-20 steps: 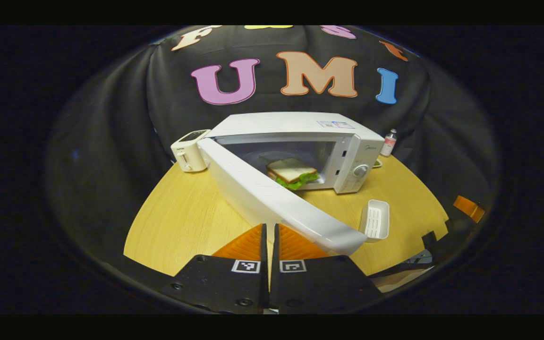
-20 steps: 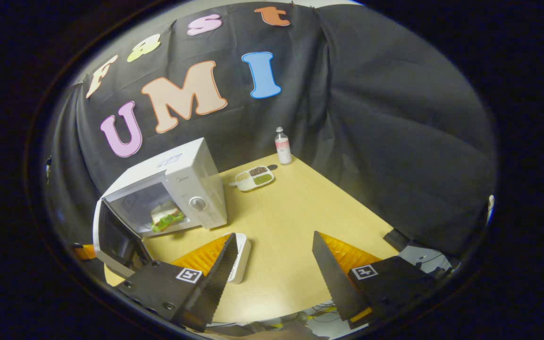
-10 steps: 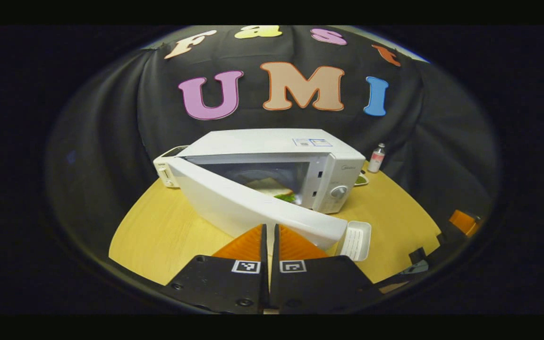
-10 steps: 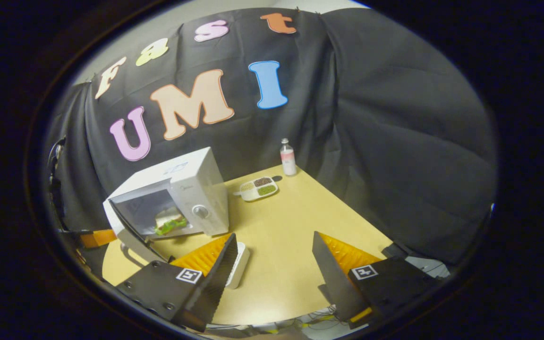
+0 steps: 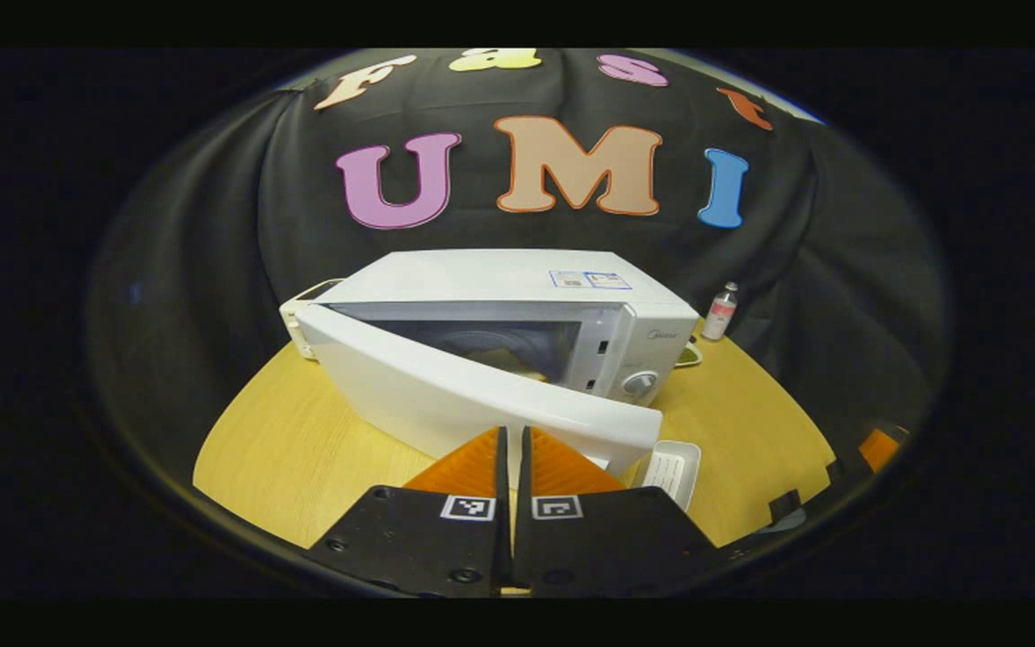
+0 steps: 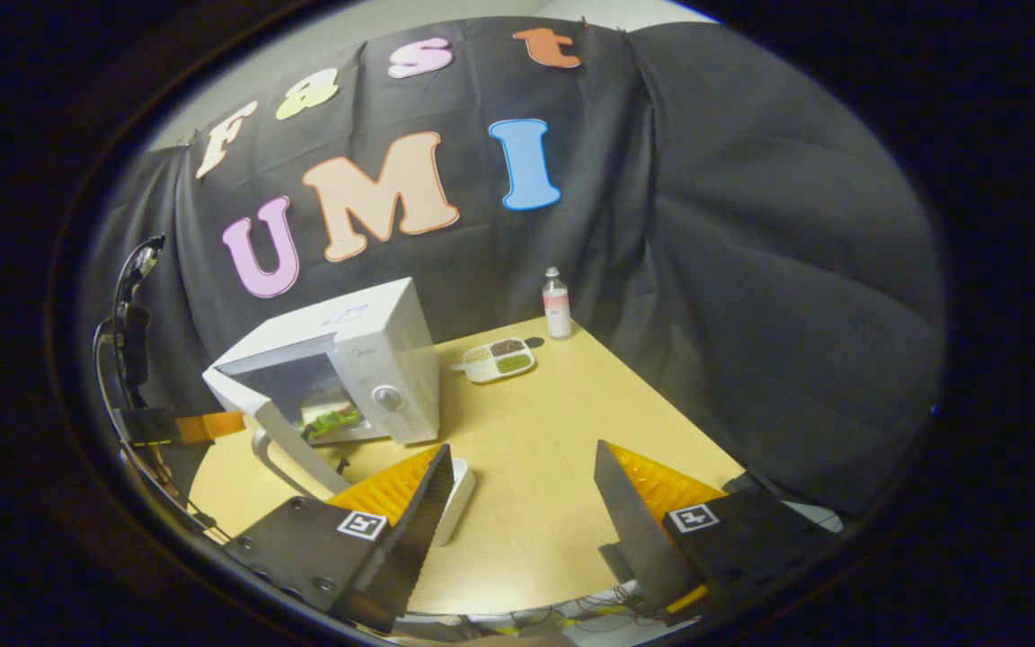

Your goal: Open the microwave oven with the left hand, put the food in, and close the microwave oven.

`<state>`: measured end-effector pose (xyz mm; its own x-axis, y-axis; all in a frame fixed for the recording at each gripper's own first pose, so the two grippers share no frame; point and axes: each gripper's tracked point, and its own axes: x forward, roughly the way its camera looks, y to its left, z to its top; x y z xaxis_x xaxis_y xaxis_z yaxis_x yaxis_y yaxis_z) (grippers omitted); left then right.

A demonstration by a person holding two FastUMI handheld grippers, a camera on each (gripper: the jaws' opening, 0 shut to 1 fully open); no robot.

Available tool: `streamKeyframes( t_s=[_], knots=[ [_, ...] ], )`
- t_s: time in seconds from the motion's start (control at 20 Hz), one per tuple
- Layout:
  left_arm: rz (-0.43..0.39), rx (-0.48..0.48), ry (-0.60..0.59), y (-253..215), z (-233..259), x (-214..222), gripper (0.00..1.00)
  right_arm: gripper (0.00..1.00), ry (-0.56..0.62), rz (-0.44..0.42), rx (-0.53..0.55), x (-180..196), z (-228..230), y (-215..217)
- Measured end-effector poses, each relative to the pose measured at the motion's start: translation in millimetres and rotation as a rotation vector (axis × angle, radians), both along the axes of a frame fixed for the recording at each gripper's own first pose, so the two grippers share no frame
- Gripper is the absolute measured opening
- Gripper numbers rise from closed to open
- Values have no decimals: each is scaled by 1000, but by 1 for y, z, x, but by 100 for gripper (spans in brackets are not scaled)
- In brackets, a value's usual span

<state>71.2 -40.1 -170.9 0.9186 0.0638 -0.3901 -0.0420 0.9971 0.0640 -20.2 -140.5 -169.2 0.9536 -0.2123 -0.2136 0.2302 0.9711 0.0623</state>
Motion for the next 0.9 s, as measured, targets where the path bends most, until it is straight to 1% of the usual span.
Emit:
streamKeyframes(
  t_s=[0.2,0.25,0.35,0.5,0.55,0.7,0.75,0.8,0.9],
  knots=[
    [-22,19,-18,-7,7,13,1,89,0,3,-12,-3,0,4],
    [-26,23,-20,-8,9,17,1,97,0,6,-16,-5,0,5],
    [-29,22,-23,-12,11,23,1,97,1,13,-19,-5,-1,8],
    [-49,14,-43,-22,13,36,0,98,8,17,2,-5,-4,9],
    [-54,22,-44,-24,12,39,0,89,6,18,15,-6,-4,8],
    [-57,39,-52,-29,16,49,1,89,-14,10,51,-6,-1,5],
    [-58,40,-58,-31,17,54,5,97,-20,4,60,-6,-1,2],
    [-56,40,-59,-32,17,58,1,89,-25,-2,65,-7,0,0],
    [-56,46,-65,-34,17,68,1,89,-39,-16,64,-10,3,-4]
  ],
)
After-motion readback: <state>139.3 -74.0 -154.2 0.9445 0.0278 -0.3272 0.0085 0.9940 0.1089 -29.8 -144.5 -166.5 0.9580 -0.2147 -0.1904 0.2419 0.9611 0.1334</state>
